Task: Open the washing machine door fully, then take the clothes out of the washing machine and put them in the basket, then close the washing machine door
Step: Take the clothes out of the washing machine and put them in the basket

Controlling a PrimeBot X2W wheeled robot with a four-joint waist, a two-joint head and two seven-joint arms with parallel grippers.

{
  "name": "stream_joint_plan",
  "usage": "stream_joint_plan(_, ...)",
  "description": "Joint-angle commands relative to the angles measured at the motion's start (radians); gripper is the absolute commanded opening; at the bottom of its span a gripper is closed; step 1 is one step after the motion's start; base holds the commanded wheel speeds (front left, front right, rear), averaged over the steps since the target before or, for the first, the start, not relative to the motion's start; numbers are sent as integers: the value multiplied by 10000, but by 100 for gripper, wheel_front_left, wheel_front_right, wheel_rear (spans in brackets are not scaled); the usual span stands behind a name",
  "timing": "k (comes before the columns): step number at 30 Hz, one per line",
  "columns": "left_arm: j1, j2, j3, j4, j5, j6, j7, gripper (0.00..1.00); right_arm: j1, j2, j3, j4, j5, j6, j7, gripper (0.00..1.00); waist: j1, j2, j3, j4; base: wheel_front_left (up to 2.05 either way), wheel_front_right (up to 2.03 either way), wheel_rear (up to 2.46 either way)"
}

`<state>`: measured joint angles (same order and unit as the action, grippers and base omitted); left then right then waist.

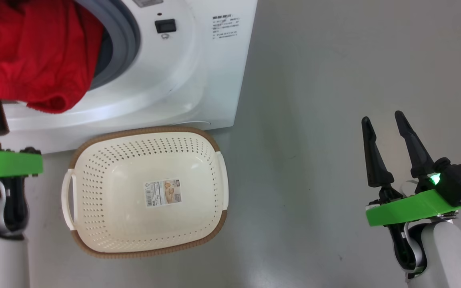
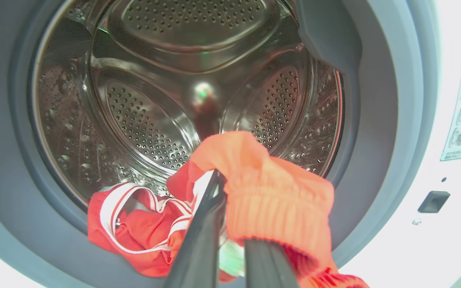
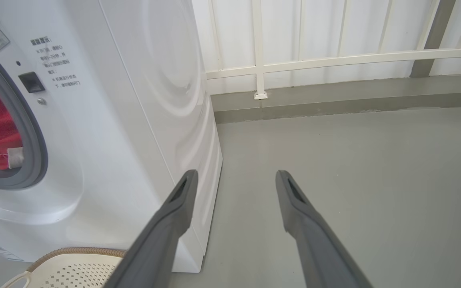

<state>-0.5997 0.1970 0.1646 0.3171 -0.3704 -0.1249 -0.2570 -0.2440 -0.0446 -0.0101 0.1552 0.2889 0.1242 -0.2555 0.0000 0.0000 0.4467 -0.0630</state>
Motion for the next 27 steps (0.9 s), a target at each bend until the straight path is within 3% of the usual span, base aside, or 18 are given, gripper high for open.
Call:
stream_joint_plan(1, 304, 295, 427, -552, 78, -56, -48, 0, 199, -56, 194, -212, -88, 65, -63, 100, 0, 0, -8, 24, 0, 0, 0)
stream_joint_plan(18, 2297, -641, 1133, -4433, 324, -57, -48, 0, 303, -56, 73, -229, -128, 65, -63, 100, 0, 0, -131, 203, 0, 0, 0)
stream_joint_plan(27, 2634, -802, 816, -3858, 331, -57, -48, 0, 332, -56, 144, -193, -109, 65, -63, 100, 0, 0, -139, 189, 0, 0, 0)
